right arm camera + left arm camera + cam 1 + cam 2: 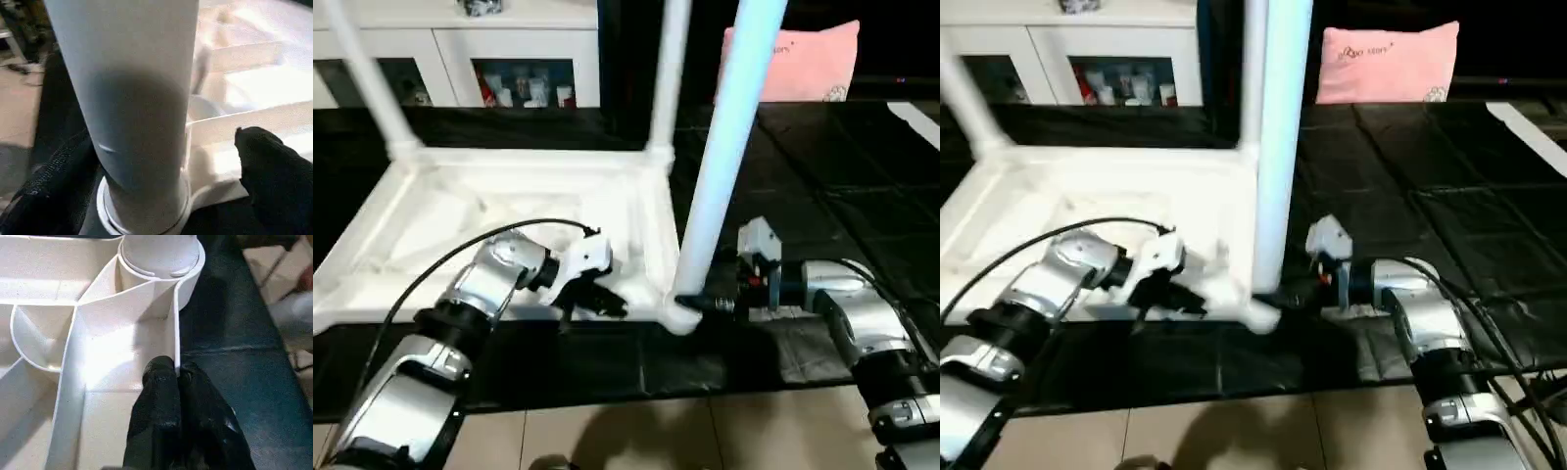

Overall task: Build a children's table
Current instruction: Rotate leg to tighten

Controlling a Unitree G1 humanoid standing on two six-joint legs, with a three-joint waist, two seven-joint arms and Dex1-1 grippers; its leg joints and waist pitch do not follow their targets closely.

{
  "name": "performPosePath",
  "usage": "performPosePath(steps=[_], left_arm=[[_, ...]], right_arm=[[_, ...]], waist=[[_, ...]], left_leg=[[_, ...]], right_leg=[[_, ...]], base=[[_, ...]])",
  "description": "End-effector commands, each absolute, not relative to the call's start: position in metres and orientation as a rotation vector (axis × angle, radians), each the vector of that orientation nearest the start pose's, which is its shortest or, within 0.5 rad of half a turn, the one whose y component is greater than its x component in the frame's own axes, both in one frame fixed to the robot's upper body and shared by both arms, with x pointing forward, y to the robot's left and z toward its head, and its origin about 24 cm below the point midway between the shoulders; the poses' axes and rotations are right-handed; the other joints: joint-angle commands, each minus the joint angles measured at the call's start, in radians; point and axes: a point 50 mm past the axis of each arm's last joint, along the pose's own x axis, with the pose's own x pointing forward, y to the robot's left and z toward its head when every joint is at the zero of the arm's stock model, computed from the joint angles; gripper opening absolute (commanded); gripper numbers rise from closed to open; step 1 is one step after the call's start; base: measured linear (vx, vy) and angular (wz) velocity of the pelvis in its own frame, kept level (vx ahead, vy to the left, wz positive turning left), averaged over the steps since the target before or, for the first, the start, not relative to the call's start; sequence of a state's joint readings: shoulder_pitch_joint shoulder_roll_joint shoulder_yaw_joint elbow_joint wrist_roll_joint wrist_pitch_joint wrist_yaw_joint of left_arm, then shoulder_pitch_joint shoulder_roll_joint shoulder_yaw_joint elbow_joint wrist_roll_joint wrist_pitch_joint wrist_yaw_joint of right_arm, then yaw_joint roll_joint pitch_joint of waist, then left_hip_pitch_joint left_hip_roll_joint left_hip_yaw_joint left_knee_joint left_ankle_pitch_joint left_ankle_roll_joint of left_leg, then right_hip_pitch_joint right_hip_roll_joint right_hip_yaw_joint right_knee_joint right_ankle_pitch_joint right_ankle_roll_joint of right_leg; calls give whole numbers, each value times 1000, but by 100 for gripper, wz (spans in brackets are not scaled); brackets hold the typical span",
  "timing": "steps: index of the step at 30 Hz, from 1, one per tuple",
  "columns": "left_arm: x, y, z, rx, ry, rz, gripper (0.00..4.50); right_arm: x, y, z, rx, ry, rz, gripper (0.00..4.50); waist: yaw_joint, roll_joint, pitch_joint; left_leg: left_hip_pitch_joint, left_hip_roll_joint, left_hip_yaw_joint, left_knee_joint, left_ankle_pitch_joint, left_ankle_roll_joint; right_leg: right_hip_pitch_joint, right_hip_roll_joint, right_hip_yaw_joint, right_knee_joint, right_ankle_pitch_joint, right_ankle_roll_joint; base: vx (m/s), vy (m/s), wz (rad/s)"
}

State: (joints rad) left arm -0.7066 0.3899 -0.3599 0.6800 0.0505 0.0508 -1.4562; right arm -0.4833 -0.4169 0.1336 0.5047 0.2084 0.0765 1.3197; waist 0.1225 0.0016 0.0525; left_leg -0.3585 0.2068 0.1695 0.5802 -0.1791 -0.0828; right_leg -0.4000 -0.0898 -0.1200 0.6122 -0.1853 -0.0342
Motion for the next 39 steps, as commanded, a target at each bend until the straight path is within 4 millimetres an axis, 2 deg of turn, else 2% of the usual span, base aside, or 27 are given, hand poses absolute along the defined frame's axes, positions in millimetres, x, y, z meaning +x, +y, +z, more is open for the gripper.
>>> performPosePath(steps=[1, 8, 10, 13, 14, 23, 27, 30, 34, 35, 36, 37, 38, 39], left_arm=[[314, 120, 72, 534, 510, -1707, 0], [313, 121, 76, 550, 512, -1743, 0], [313, 120, 76, 552, 511, -1744, 0], [313, 120, 76, 551, 510, -1744, 0], [313, 120, 76, 549, 510, -1744, 0], [314, 119, 76, 545, 512, -1736, 0], [315, 119, 75, 533, 511, -1719, 0], [319, 118, 73, 499, 502, -1640, 0], [328, 111, 73, 415, 478, -1507, 0], [332, 105, 73, 379, 451, -1448, 0], [332, 104, 73, 376, 447, -1441, 0], [335, 99, 72, 355, 432, -1391, 0], [337, 96, 72, 348, 429, -1372, 0], [337, 96, 72, 348, 429, -1372, 0]], right_arm=[[303, -164, 67, -142, 279, 1385, 408], [300, -160, 63, -134, 316, 1452, 358], [299, -158, 62, -131, 325, 1475, 330], [298, -157, 62, -127, 327, 1485, 318], [298, -157, 62, -126, 328, 1488, 292], [295, -156, 60, -105, 347, 1519, 218], [294, -155, 59, -101, 355, 1521, 207], [292, -153, 53, -66, 409, 1474, 206], [294, -148, 42, -32, 432, 1337, 205], [297, -142, 36, -9, 420, 1251, 205], [298, -141, 35, -6, 419, 1240, 205], [302, -133, 30, 9, 410, 1163, 205], [304, -129, 29, 11, 406, 1132, 204], [304, -129, 29, 11, 406, 1132, 204]], waist=[[-3, 1, -72], [-1, 2, -73], [1, 2, -74], [4, 3, -74], [5, 2, -75], [11, 1, -74], [11, 3, -74], [11, 3, -74], [10, 1, -68], [9, 0, -69], [7, -2, -67], [1, -3, -67], [-4, -3, -66], [-14, -3, -63]], left_leg=[[3, 32, -1, -56, -163, 79], [3, 32, -1, -55, -158, 75], [3, 32, -1, -55, -147, 76], [3, 31, -1, -54, -146, 77], [4, 32, -1, -53, -145, 76], [4, 32, -1, -54, -154, 68], [4, 31, -1, -53, -155, 65], [4, 31, -1, -53, -151, 66], [6, 29, 0, -55, -184, 48], [6, 29, -3, -57, -194, 34], [4, 27, -3, -57, -197, 29], [6, 26, -6, -60, -216, 17], [4, 25, -6, -61, -216, 14], [7, 23, -7, -64, -240, 10]], right_leg=[[65, -66, 62, -69, -135, -226], [64, -65, 61, -69, -140, -220], [64, -64, 61, -66, -122, -223], [64, -64, 61, -67, -123, -222], [64, -64, 62, -66, -121, -222], [63, -64, 61, -68, -143, -212], [64, -63, 61, -68, -143, -211], [64, -62, 62, -67, -134, -212], [61, -64, 61, -78, -213, -192], [62, -69, 61, -81, -258, -177], [62, -68, 59, -83, -278, -168], [61, -68, 58, -90, -333, -143], [62, -67, 57, -89, -335, -140], [59, -66, 56, -97, -368, -131]], base=[[0, 0, 0], [0, 0, 0], [0, 0, 0], [0, 0, 0], [0, 0, 0], [0, 0, 0], [0, 0, 0], [0, 0, 0], [0, 0, 0], [0, 0, 0], [0, 0, 0], [0, 0, 0], [0, 0, 0], [0, 0, 0]])
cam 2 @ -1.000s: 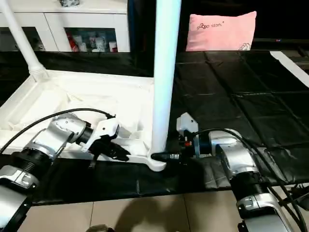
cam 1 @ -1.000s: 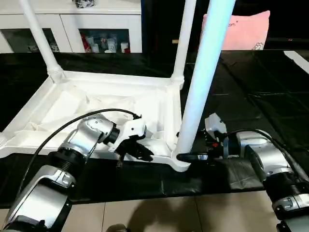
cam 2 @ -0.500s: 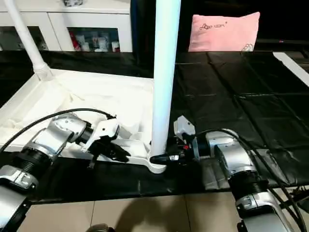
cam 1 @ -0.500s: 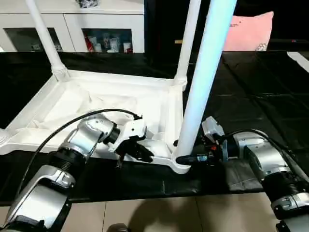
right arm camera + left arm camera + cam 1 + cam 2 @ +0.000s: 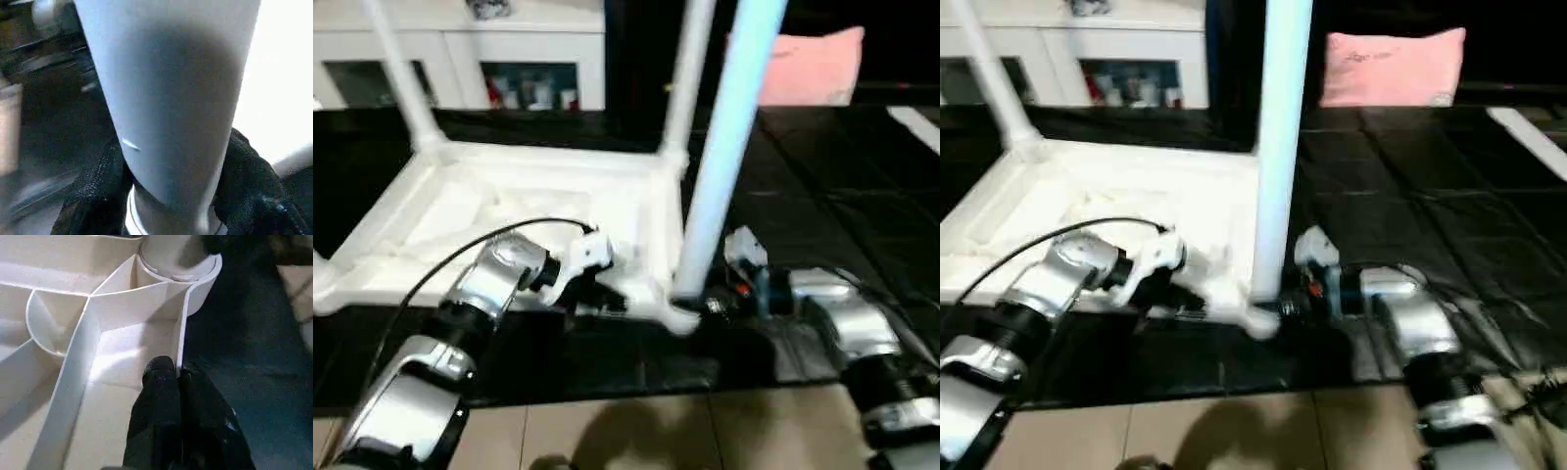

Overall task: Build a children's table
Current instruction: Rotate leg to tighten

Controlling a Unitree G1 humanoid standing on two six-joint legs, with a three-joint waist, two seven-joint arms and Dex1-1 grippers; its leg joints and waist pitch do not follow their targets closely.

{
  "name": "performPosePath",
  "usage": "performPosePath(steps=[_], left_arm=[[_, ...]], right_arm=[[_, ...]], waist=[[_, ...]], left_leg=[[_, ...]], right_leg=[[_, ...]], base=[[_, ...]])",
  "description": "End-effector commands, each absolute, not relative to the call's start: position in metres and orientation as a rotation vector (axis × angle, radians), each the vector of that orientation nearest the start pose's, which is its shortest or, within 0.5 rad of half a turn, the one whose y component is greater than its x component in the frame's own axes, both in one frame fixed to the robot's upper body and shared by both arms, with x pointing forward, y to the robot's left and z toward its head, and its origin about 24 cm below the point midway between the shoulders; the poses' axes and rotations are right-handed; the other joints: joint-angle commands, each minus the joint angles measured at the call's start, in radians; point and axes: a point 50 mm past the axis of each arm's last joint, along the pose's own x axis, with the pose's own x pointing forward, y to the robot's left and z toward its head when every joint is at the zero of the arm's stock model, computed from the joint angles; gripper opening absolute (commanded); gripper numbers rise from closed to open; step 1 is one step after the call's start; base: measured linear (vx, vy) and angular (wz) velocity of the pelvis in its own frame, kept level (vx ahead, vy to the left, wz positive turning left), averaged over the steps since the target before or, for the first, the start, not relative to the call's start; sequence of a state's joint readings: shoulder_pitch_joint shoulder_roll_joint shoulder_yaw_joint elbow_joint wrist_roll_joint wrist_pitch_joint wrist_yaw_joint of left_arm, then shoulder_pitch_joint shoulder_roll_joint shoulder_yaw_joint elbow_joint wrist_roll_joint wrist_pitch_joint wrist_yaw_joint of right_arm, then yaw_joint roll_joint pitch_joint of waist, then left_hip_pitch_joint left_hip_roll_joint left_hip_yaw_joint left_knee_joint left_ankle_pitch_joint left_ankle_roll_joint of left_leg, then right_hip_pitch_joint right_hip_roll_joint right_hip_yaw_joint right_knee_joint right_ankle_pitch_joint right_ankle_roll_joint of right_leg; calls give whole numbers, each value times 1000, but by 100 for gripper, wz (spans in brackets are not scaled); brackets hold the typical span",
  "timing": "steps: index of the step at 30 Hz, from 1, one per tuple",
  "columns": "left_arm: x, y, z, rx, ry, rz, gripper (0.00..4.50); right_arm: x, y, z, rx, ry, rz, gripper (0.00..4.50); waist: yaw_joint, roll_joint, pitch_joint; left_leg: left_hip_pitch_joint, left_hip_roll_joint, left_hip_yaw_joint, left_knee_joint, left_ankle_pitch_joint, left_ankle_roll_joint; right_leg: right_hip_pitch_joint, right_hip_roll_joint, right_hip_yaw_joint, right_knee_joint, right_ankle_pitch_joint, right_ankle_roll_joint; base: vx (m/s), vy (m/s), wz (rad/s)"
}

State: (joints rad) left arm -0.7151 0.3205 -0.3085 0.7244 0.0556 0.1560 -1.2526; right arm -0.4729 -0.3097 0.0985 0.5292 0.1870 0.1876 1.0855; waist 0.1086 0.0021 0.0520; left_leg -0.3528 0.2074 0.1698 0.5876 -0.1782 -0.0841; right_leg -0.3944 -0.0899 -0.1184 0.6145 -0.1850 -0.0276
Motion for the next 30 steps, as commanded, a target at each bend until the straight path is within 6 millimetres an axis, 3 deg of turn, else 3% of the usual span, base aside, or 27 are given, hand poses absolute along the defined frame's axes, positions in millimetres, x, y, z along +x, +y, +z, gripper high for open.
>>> performPosePath(steps=[1, 2, 3, 5, 7, 8, 9, 14, 15, 16, 18, 20, 21, 22, 23, 25, 27, 29, 30], left_arm=[[347, 80, 73, 271, 419, -1225, 0], [348, 78, 73, 263, 418, -1208, 0], [348, 78, 73, 263, 418, -1208, 0], [360, 62, 77, 196, 394, -1045, 0], [365, 54, 81, 161, 371, -971, 0], [369, 47, 86, 136, 348, -917, 0], [370, 44, 88, 130, 337, -899, 0], [372, 46, 91, 256, 299, -915, 0], [372, 48, 90, 271, 301, -918, 0], [372, 50, 88, 298, 299, -933, 0], [371, 51, 87, 311, 301, -942, 0], [370, 54, 83, 339, 310, -955, 0], [369, 55, 81, 356, 316, -968, 0], [369, 56, 79, 365, 320, -974, 0], [368, 58, 77, 376, 323, -987, 0], [367, 62, 74, 393, 329, -1012, 0], [367, 63, 74, 402, 325, -1020, 0], [369, 66, 76, 420, 299, -1029, 0], [369, 66, 76, 420, 299, -1029, 0]], right_arm=[[320, -106, 24, 42, 417, 953, 204], [322, -103, 23, 44, 420, 937, 203], [322, -103, 23, 44, 420, 937, 203], [333, -82, 23, 64, 445, 791, 201], [338, -72, 24, 68, 450, 727, 200], [343, -62, 27, 71, 450, 670, 200], [345, -58, 28, 73, 449, 647, 200], [349, -52, 31, 105, 445, 600, 200], [349, -53, 30, 108, 446, 594, 200], [350, -58, 28, 91, 448, 565, 253], [350, -62, 27, 81, 443, 550, 266], [350, -70, 26, 48, 418, 533, 288], [349, -76, 25, 47, 399, 524, 312], [348, -79, 25, 66, 395, 523, 312], [347, -86, 24, 68, 387, 518, 316], [341, -104, 25, 64, 349, 519, 342], [337, -114, 25, 49, 333, 523, 361], [327, -130, 28, 16, 283, 558, 373], [327, -130, 28, 16, 283, 558, 373]], waist=[[-10, 3, -61], [-18, 4, -60], [-31, 3, -56], [-38, -1, -59], [-44, 0, -63], [-45, -7, -64], [-47, -4, -68], [-38, -8, -78], [-37, -7, -77], [-37, -3, -74], [-37, -3, -72], [-43, -3, -69], [-42, 3, -68], [-44, 3, -67], [-43, 0, -68], [-40, 4, -68], [-38, 2, -73], [-39, 2, -70], [-37, 5, -70]], left_leg=[[4, 22, -7, -70, -254, 10], [1, 22, -8, -71, -254, 1], [8, 18, -11, -71, -297, -11], [6, 14, -11, -68, -284, -4], [7, 16, -10, -67, -259, 7], [5, 16, -8, -66, -247, 16], [0, 16, -8, -65, -209, 17], [-12, 14, -1, -56, -93, 85], [-12, 14, -1, -56, -88, 93], [-10, 14, 0, -57, -96, 98], [-8, 15, 0, -59, -117, 93], [-5, 16, -1, -63, -170, 66], [-5, 17, -2, -64, -174, 64], [-5, 18, -1, -65, -182, 61], [-4, 17, -1, -64, -187, 59], [-3, 17, -1, -65, -181, 66], [-5, 18, -2, -63, -156, 75], [-7, 15, -1, -63, -165, 82], [-6, 14, 0, -61, -175, 84]], right_leg=[[52, -67, 55, -100, -379, -141], [51, -66, 55, -99, -382, -143], [49, -65, 47, -109, -451, -132], [52, -67, 47, -113, -472, -117], [50, -65, 51, -110, -411, -133], [52, -65, 53, -109, -384, -140], [53, -65, 56, -97, -325, -163], [62, -62, 58, -73, -101, -211], [61, -62, 59, -73, -93, -213], [60, -62, 58, -76, -99, -219], [60, -63, 58, -80, -126, -215], [59, -64, 57, -90, -221, -185], [59, -65, 57, -92, -235, -182], [57, -64, 57, -95, -247, -176], [58, -63, 58, -95, -251, -171], [59, -59, 60, -95, -207, -165], [62, -59, 60, -85, -136, -186], [63, -59, 58, -88, -148, -193], [64, -59, 58, -93, -171, -174]], base=[[0, 0, 0], [0, 0, 0], [0, 0, 0], [0, 0, 0], [0, 0, 0], [0, 0, 0], [0, 0, 0], [0, 0, 0], [0, 0, 0], [0, 0, 0], [0, 0, 0], [0, 0, 0], [0, 0, 0], [0, 0, 0], [0, 0, 0], [0, 0, 0], [0, 0, 0], [0, 0, 0], [0, 0, 0]])
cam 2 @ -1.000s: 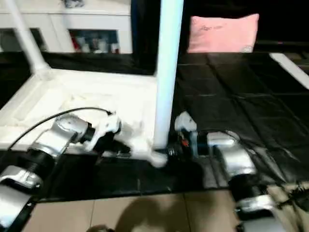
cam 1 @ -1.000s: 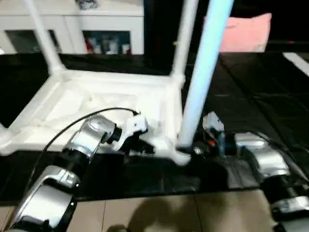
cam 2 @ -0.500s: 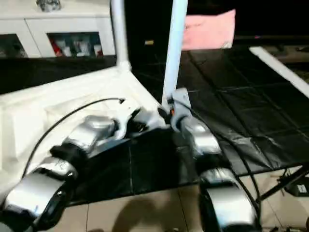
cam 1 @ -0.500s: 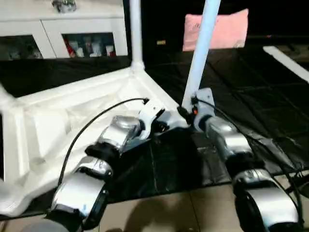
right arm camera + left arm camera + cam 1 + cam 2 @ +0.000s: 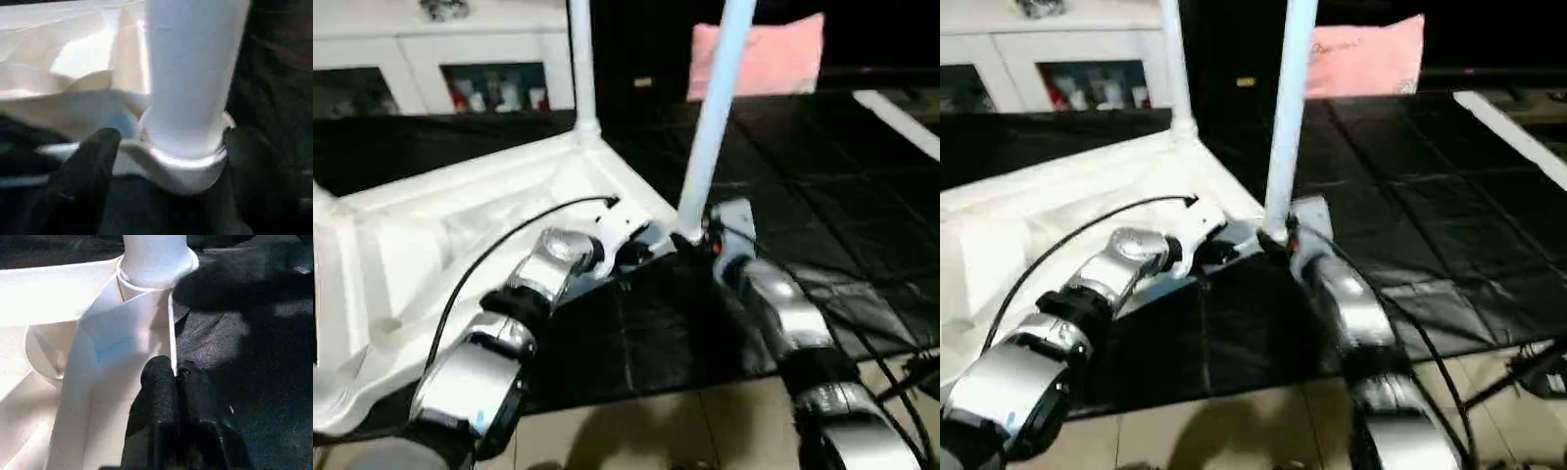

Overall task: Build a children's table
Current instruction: Rotate leg to tighten

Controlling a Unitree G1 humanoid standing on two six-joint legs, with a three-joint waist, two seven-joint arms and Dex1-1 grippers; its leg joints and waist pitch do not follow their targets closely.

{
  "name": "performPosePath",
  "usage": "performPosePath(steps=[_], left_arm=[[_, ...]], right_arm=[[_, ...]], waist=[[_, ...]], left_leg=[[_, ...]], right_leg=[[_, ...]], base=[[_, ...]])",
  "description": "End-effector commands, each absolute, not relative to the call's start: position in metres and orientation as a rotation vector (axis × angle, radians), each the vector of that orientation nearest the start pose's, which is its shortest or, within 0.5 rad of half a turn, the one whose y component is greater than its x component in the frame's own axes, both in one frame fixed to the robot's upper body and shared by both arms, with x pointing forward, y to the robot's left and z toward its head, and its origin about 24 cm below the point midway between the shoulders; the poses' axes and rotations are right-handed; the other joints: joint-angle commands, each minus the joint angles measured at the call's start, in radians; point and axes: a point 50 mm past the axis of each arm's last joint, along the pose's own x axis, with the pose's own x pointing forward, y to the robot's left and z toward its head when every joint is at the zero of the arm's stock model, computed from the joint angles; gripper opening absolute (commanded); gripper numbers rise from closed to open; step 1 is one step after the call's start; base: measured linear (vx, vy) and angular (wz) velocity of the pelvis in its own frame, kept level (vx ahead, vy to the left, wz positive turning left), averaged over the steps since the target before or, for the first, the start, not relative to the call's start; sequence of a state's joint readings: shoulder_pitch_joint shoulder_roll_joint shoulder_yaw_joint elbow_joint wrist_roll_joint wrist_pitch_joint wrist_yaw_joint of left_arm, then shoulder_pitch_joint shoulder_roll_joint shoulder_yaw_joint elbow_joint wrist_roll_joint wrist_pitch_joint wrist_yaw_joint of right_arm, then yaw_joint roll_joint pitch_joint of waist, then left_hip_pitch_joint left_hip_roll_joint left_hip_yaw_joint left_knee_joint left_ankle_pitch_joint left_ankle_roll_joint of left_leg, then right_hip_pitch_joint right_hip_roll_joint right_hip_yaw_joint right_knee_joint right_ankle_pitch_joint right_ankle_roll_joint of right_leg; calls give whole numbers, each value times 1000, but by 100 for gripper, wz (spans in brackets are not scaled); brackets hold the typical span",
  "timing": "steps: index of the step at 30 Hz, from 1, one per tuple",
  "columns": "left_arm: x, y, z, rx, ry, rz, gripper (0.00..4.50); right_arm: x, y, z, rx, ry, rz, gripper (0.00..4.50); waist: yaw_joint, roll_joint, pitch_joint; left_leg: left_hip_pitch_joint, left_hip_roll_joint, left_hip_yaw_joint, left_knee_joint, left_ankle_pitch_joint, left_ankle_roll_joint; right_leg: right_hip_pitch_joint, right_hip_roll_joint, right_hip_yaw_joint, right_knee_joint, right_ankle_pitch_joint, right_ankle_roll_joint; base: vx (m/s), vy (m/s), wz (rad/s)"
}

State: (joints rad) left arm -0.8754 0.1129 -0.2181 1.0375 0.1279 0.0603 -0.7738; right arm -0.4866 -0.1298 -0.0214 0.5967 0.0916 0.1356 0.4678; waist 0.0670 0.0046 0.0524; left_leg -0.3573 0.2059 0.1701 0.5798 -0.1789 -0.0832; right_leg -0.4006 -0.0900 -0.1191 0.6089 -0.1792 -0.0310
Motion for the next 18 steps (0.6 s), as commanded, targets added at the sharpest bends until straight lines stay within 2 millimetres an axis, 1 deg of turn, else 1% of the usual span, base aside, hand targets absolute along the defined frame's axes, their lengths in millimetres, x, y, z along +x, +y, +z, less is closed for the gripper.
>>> performPosePath(steps=[1, 2, 3, 4, 5, 6, 7, 8, 9, 10, 11, 12, 13, 14, 15, 16, 17, 18], left_arm=[[371, 71, 78, 460, 272, -1019, 0], [372, 73, 79, 487, 257, -1010, 0], [373, 73, 79, 491, 254, -1007, 0], [375, 76, 81, 508, 233, -986, 0], [375, 77, 82, 502, 223, -980, 0], [375, 78, 83, 492, 215, -980, 0], [376, 78, 85, 469, 195, -985, 0], [376, 78, 85, 469, 195, -985, 0], [376, 79, 89, 440, 170, -992, 0], [376, 80, 90, 431, 163, -993, 0], [376, 81, 91, 422, 154, -982, 0], [377, 82, 92, 416, 147, -974, 0], [378, 86, 98, 380, 116, -976, 0], [378, 87, 99, 369, 114, -983, 0], [377, 89, 101, 348, 110, -995, 0], [377, 91, 103, 328, 107, -1012, 28], [375, 98, 108, 300, 109, -1029, 55], [373, 103, 111, 283, 109, -1039, 55]], right_arm=[[316, -141, 32, 7, 231, 598, 398], [311, -145, 35, 0, 211, 617, 398], [310, -145, 35, -1, 208, 621, 405], [302, -148, 38, -6, 185, 651, 417], [300, -148, 40, -7, 177, 660, 417], [298, -148, 40, -5, 172, 663, 427], [295, -147, 41, 7, 162, 667, 441], [295, -147, 41, 7, 162, 667, 441], [294, -145, 42, 13, 147, 653, 446], [294, -145, 42, 14, 144, 649, 446], [293, -142, 43, 17, 140, 659, 446], [293, -141, 44, 20, 138, 666, 446], [292, -135, 46, 33, 130, 686, 446], [292, -133, 46, 36, 129, 692, 446], [292, -131, 47, 43, 128, 703, 446], [292, -129, 48, 49, 127, 714, 449], [293, -125, 49, 50, 130, 727, 450], [294, -123, 49, 49, 133, 735, 450]], waist=[[9, 2, -69], [13, 3, -71], [16, 1, -72], [18, 4, -73], [18, 2, -71], [18, 1, -71], [19, -2, -70], [19, 1, -70], [20, -4, -70], [21, 0, -70], [21, 1, -70], [22, -2, -70], [24, -4, -72], [25, -3, -74], [25, -12, -75], [25, -8, -77], [24, -11, -79], [26, -7, -82]], left_leg=[[-1, 14, -1, -54, -181, 91], [-1, 15, -2, -53, -179, 91], [-2, 16, -2, -53, -172, 97], [-6, 16, -4, -53, -164, 96], [-5, 16, -3, -53, -168, 97], [-7, 16, -4, -53, -167, 95], [-6, 16, -3, -53, -163, 95], [-6, 18, -4, -54, -161, 94], [-7, 19, -3, -53, -156, 95], [-8, 19, -4, -53, -146, 94], [-8, 20, -4, -53, -142, 94], [-9, 20, -4, -53, -136, 97], [-11, 20, -4, -51, -119, 100], [-12, 20, -4, -50, -109, 103], [-15, 20, -5, -50, -89, 110], [-15, 21, -4, -48, -77, 120], [-14, 22, -4, -46, -68, 124], [-15, 25, -4, -45, -44, 132]], right_leg=[[71, -57, 58, -95, -189, -157], [72, -58, 58, -90, -185, -154], [70, -59, 59, -88, -178, -154], [73, -57, 56, -87, -174, -155], [71, -57, 56, -90, -181, -152], [72, -58, 55, -88, -193, -153], [69, -58, 55, -90, -205, -152], [68, -59, 55, -89, -213, -154], [65, -61, 55, -91, -222, -155], [65, -61, 56, -89, -217, -159], [65, -62, 56, -88, -210, -161], [65, -62, 56, -85, -194, -167], [67, -64, 57, -81, -169, -176], [67, -64, 58, -78, -150, -179], [70, -64, 58, -68, -107, -192], [67, -65, 60, -65, -72, -205], [68, -65, 61, -59, -43, -215], [67, -68, 61, -49, 7, -239]], base=[[0, 0, 0], [0, 0, 0], [0, 0, 0], [0, 0, 0], [0, 0, 0], [0, 0, 0], [0, 0, 0], [0, 0, 0], [0, 0, 0], [0, 0, 0], [0, 0, 0], [0, 0, 0], [0, 0, 0], [0, 0, 0], [0, 0, 0], [0, 0, 0], [0, 0, 0], [0, 0, 0]])
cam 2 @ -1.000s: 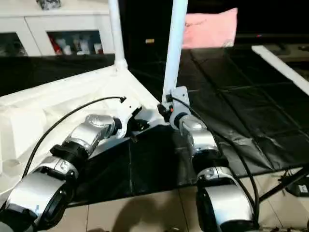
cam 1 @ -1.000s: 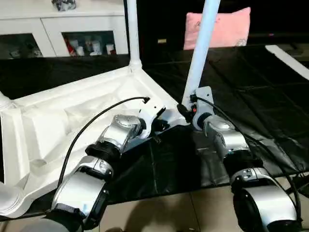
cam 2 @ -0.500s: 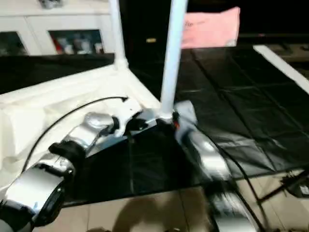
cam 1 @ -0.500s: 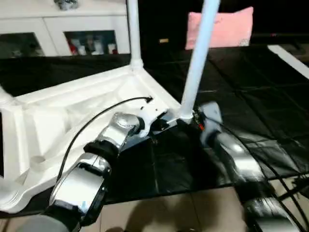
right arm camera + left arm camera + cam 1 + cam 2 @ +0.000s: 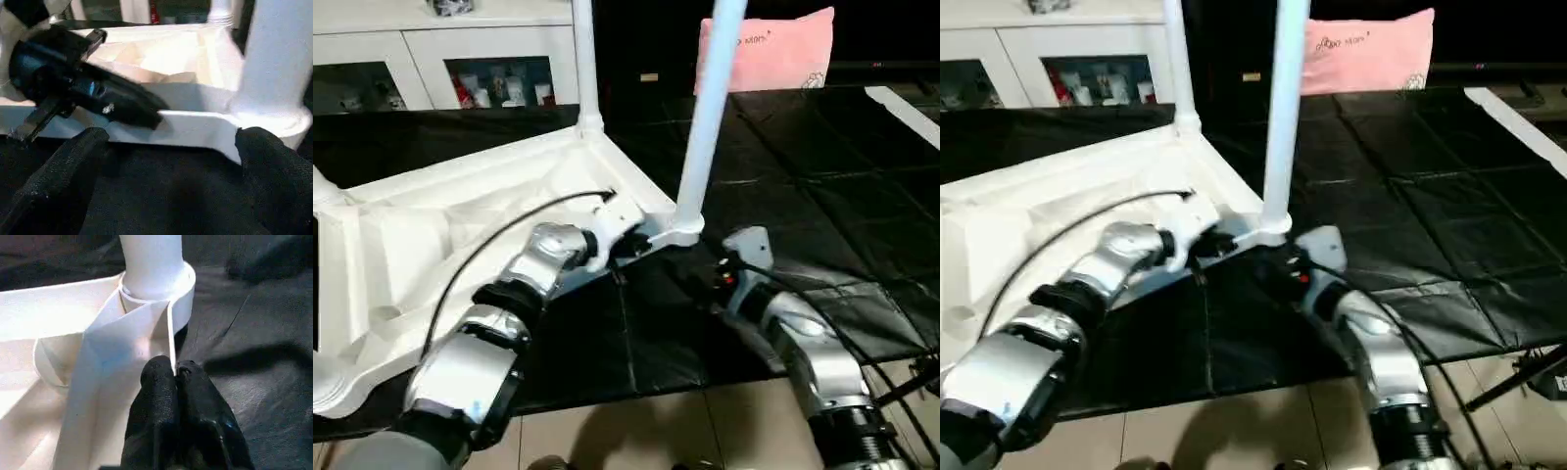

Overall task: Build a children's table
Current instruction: Rotate leg to tighten, then rotate table base

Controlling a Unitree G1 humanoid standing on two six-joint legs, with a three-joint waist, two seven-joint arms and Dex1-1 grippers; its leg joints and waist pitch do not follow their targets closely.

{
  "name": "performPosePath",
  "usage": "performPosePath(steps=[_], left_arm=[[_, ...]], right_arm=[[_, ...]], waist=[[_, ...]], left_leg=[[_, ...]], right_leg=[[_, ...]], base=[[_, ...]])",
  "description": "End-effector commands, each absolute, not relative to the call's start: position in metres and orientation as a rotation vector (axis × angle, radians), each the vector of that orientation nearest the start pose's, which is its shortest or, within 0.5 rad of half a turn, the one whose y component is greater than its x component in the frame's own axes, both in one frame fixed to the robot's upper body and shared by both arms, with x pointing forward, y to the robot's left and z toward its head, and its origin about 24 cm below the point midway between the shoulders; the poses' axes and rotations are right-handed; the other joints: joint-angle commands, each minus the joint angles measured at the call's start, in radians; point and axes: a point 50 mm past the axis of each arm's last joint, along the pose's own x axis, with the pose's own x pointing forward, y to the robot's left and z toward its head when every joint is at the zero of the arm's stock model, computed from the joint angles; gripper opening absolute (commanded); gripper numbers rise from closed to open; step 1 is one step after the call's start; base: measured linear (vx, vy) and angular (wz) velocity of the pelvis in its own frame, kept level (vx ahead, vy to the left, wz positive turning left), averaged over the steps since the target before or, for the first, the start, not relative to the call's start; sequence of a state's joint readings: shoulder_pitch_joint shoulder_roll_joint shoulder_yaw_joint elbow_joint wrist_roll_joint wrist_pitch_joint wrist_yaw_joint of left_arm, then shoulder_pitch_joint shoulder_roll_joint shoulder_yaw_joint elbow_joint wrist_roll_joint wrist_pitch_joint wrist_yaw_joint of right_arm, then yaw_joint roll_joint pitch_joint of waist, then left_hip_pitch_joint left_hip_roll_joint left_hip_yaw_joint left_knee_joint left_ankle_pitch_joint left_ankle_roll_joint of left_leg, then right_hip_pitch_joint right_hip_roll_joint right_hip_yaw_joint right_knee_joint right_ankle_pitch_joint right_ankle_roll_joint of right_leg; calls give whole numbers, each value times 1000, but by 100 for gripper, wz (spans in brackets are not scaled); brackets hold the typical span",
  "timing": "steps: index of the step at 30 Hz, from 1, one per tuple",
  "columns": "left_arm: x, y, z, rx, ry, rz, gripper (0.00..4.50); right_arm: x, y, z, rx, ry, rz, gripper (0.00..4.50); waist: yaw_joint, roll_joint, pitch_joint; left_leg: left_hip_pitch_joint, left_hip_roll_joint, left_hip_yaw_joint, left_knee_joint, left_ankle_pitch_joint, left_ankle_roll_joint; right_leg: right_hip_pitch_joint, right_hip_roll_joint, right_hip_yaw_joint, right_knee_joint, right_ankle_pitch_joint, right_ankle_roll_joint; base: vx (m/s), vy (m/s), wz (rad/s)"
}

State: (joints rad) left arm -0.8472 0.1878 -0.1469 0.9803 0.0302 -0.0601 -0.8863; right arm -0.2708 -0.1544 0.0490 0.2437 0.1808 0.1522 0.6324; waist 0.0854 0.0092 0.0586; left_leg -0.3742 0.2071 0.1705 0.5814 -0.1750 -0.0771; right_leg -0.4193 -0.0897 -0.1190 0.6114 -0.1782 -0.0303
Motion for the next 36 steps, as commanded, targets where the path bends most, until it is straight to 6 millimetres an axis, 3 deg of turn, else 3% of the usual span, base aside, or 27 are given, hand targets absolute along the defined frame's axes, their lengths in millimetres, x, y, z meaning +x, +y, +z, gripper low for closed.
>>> performPosePath(steps=[1, 2, 3, 4, 7, 8, 9, 10, 11, 12, 13, 14, 15, 16, 20, 24, 30, 36], left_arm=[[369, 117, 115, 291, 115, -1047, 55], [368, 118, 115, 293, 116, -1048, 55], [365, 126, 116, 306, 126, -1053, 64], [362, 131, 117, 311, 135, -1057, 90], [353, 144, 118, 330, 164, -1087, 107], [344, 153, 118, 347, 192, -1120, 121], [336, 159, 120, 362, 211, -1153, 121], [335, 160, 120, 365, 214, -1159, 132], [328, 164, 121, 365, 231, -1183, 137], [319, 169, 123, 361, 256, -1220, 149], [310, 172, 124, 356, 288, -1258, 149], [291, 179, 125, 363, 367, -1329, 168], [291, 179, 125, 363, 367, -1329, 175], [287, 180, 125, 367, 389, -1343, 181], [274, 183, 117, 389, 517, -1363, 207], [269, 184, 106, 445, 601, -1308, 236], [269, 189, 89, 551, 687, -1182, 297], [277, 195, 80, 644, 671, -1061, 307]], right_arm=[[298, -119, 49, 53, 144, 747, 450], [298, -118, 49, 52, 144, 748, 450], [300, -116, 50, 47, 143, 750, 450], [302, -115, 50, 44, 141, 748, 450], [307, -110, 52, 50, 134, 753, 450], [311, -105, 53, 52, 132, 762, 450], [313, -102, 55, 51, 128, 768, 450], [314, -101, 55, 51, 128, 769, 450], [316, -98, 56, 49, 127, 768, 450], [321, -96, 58, 45, 127, 759, 450], [326, -93, 59, 39, 126, 746, 450], [337, -86, 63, 38, 135, 722, 450], [337, -86, 63, 38, 135, 722, 450], [340, -84, 64, 38, 139, 718, 450], [354, -74, 68, 40, 154, 689, 450], [365, -71, 72, 55, 157, 620, 450], [381, -82, 79, 96, 165, 462, 450], [392, -115, 78, 155, 187, 235, 450]], waist=[[8, -24, -87], [9, -17, -86], [4, -28, -78], [4, -25, -73], [0, -22, -64], [0, -31, -65], [3, -25, -69], [-2, -22, -67], [3, -18, -68], [1, -20, -67], [0, -19, -69], [-5, -26, -69], [-10, -24, -66], [-11, -22, -62], [-9, -23, -60], [-7, -17, -63], [-10, -16, -64], [-4, -17, -67]], left_leg=[[1, 28, -4, -46, -36, 133], [2, 31, -6, -48, -42, 130], [7, 29, 1, -49, -74, 123], [8, 30, -1, -54, -105, 102], [16, 32, 1, -63, -175, 48], [17, 32, 2, -64, -175, 41], [16, 38, -5, -68, -166, 26], [18, 36, -2, -69, -166, 17], [26, 38, -2, -67, -170, 2], [24, 36, 0, -68, -165, 4], [22, 39, -5, -70, -159, -13], [19, 36, -3, -70, -152, -17], [16, 34, -4, -73, -150, -16], [26, 29, 5, -67, -163, -17], [22, 28, 2, -70, -184, -28], [26, 26, 3, -68, -188, -43], [24, 23, 3, -64, -199, -49], [28, 21, 6, -59, -203, -54]], right_leg=[[83, -70, 61, -42, 28, -257], [80, -72, 61, -43, 16, -260], [72, -66, 61, -55, -37, -245], [74, -69, 62, -56, -102, -234], [67, -71, 66, -73, -243, -185], [68, -70, 67, -75, -253, -176], [69, -75, 69, -64, -242, -176], [64, -68, 69, -66, -229, -174], [61, -69, 71, -61, -196, -186], [61, -65, 72, -62, -178, -191], [65, -71, 71, -46, -149, -209], [67, -69, 71, -43, -139, -217], [67, -65, 72, -43, -145, -222], [58, -61, 75, -51, -150, -221], [63, -63, 78, -51, -190, -206], [62, -59, 80, -50, -181, -193], [63, -54, 82, -49, -176, -192], [58, -49, 84, -44, -146, -198]], base=[[0, 0, 0], [0, 0, 0], [0, 0, 0], [0, 0, 0], [0, 0, 0], [0, 0, 0], [0, 0, 0], [0, 0, 0], [0, 0, 0], [0, 0, 0], [0, 0, 0], [0, 0, 0], [0, 0, 0], [0, 0, 0], [0, 0, 0], [0, 0, 0], [0, 0, 0], [0, 0, 0]])
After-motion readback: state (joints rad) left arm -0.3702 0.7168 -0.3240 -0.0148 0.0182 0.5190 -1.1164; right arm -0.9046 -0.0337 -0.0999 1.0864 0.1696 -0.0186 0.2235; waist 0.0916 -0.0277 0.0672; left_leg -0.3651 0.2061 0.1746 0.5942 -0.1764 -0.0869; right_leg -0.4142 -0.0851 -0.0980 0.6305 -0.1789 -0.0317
